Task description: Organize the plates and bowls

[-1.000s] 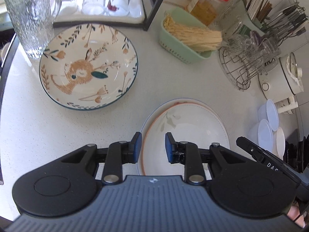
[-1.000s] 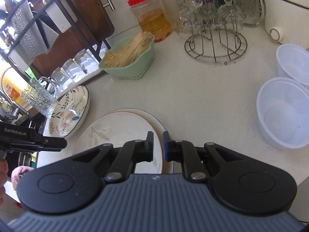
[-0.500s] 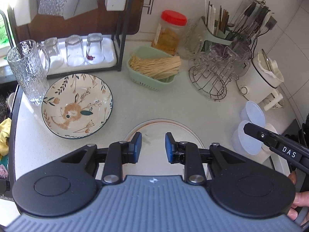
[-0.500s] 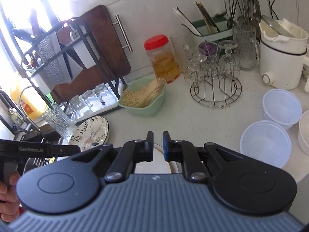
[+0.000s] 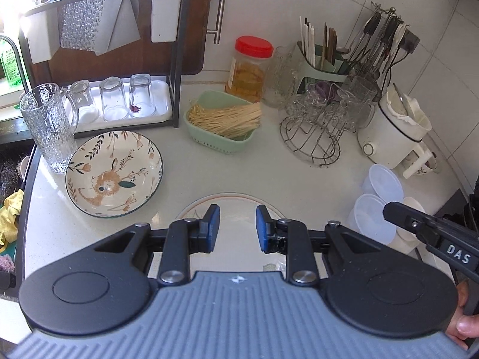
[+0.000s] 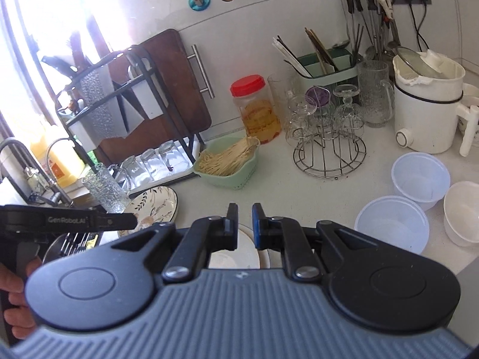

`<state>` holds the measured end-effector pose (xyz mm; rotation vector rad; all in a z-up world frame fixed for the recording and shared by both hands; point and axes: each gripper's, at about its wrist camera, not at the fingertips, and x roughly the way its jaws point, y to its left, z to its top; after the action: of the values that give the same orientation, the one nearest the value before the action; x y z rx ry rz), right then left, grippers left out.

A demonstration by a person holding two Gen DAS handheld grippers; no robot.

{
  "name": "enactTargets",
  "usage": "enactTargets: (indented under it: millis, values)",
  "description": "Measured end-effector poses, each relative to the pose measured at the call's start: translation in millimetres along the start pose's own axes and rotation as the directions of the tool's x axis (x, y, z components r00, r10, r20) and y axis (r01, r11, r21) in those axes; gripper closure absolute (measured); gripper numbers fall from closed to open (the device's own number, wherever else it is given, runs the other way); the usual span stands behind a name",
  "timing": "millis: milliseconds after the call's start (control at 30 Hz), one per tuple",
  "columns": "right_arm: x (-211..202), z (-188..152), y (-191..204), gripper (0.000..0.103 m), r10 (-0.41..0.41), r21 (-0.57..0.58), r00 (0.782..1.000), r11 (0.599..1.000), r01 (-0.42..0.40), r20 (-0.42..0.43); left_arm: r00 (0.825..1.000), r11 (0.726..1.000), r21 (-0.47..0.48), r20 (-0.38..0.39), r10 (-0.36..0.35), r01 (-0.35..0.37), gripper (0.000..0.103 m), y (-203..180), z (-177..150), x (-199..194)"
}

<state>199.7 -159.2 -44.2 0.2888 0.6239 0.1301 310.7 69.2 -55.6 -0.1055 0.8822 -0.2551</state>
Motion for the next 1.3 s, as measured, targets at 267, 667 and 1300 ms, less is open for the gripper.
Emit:
enactTargets:
  millis: [267, 667, 1300]
  values:
    - [8, -5, -16, 0.09, 0.042, -0.07, 0.999, 0.997, -0.043, -0.027, 1.0, 0.999, -0.03, 0.021, 0.013, -0.012, 0.074, -19, -15, 6]
    - [23, -5, -17, 0.09, 0.096, -0.135, 0.993, 0.985, -0.104, -0.064, 0.999, 0.998, -0.063, -0.016, 0.03, -0.031, 0.074, 1, -25, 21]
    - [80, 1, 14, 0.09, 0.139, -0.157, 0.982, 0.975, -0.158, -0.126, 0.995, 0.988, -0.116, -0.045, 0.092, -0.097, 0.074, 54, -5, 46]
